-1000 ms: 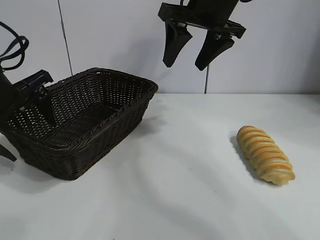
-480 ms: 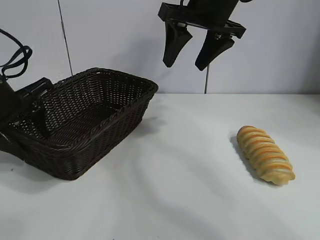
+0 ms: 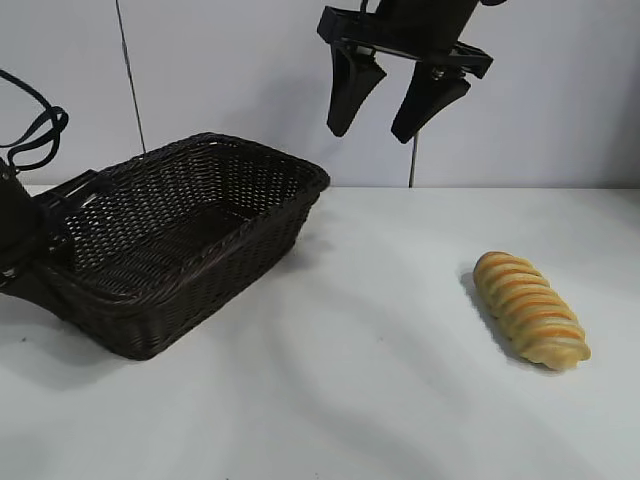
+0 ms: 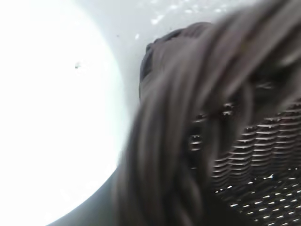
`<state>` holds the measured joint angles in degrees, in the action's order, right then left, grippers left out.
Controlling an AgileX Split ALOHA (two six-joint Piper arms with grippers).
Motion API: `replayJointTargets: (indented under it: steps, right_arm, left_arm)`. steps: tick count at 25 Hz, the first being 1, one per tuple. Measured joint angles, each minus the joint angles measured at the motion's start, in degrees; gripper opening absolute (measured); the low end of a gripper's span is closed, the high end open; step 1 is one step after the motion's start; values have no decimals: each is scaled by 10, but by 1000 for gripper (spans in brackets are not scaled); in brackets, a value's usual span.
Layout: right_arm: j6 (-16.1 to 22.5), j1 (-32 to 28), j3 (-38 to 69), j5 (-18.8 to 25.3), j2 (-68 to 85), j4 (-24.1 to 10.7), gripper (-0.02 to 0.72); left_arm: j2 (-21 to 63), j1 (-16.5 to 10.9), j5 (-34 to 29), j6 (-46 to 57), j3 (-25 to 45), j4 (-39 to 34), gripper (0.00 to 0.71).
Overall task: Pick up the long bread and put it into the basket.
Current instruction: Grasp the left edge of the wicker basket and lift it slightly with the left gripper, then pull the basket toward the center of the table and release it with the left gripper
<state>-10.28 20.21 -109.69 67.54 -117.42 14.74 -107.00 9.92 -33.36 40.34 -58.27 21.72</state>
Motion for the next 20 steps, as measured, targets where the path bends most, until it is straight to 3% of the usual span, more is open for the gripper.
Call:
replayJointTargets:
  steps: [12, 20]
  right_arm:
    - [0, 0, 0, 0, 0, 0, 537]
    - [0, 0, 0, 0, 0, 0, 537]
  left_arm:
    - [8, 0, -114, -52, -95, -11, 102]
    - [8, 0, -154, -129, -127, -13, 102]
